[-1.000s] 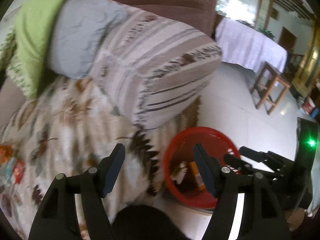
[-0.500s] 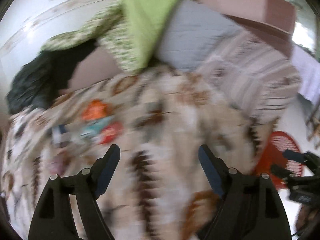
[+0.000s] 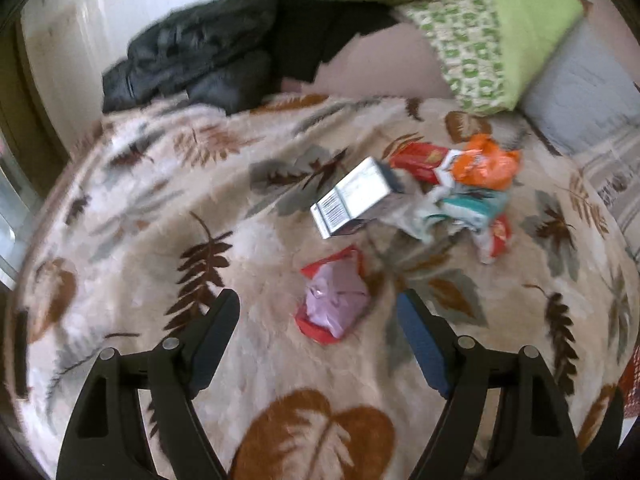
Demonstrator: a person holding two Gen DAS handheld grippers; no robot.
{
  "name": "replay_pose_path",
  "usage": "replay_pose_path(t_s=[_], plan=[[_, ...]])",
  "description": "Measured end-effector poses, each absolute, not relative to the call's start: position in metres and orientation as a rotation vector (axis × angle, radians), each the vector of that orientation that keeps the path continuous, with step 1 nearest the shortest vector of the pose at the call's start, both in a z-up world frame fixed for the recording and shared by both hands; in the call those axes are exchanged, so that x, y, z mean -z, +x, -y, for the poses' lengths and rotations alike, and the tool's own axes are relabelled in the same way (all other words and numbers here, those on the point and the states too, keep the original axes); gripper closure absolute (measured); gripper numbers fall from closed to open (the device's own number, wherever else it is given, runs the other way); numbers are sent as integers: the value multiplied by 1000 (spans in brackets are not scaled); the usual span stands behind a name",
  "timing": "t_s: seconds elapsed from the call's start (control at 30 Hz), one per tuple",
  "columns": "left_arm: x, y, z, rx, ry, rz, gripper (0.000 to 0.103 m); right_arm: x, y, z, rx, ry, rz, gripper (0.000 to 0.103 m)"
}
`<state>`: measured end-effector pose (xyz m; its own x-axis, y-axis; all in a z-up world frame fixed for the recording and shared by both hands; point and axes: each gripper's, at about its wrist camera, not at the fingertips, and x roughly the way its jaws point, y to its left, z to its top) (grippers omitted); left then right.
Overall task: Collect trash
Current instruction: 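Move both open tools back to the trash pile on the bed, then grasp the pink bag with red wrapper with the left tool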
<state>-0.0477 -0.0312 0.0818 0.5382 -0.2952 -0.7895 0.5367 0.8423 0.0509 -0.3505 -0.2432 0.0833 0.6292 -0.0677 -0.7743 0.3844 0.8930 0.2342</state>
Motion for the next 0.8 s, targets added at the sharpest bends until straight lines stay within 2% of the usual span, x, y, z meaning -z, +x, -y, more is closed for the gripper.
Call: replay_pose_path(t_s=[0.3,0.33,0.37,0.6,0.8], plan=[[-31,-9,58,537,307,-971,23,-68,-328,237,249,353,-923,24],[-27,-7,59,531,307,-994,38,-66,-326,238,248,357,-929,24],[-23,-8,58,510,304,-1018,67,-64,-323,239,245,359,-935,24],[-46,-44,24,458,216,-983,67,-62,-295,234,180,349,-939,24],[-67,-83,-5,419,223,-918,67,-72,-226,212,36,333,-888,24]])
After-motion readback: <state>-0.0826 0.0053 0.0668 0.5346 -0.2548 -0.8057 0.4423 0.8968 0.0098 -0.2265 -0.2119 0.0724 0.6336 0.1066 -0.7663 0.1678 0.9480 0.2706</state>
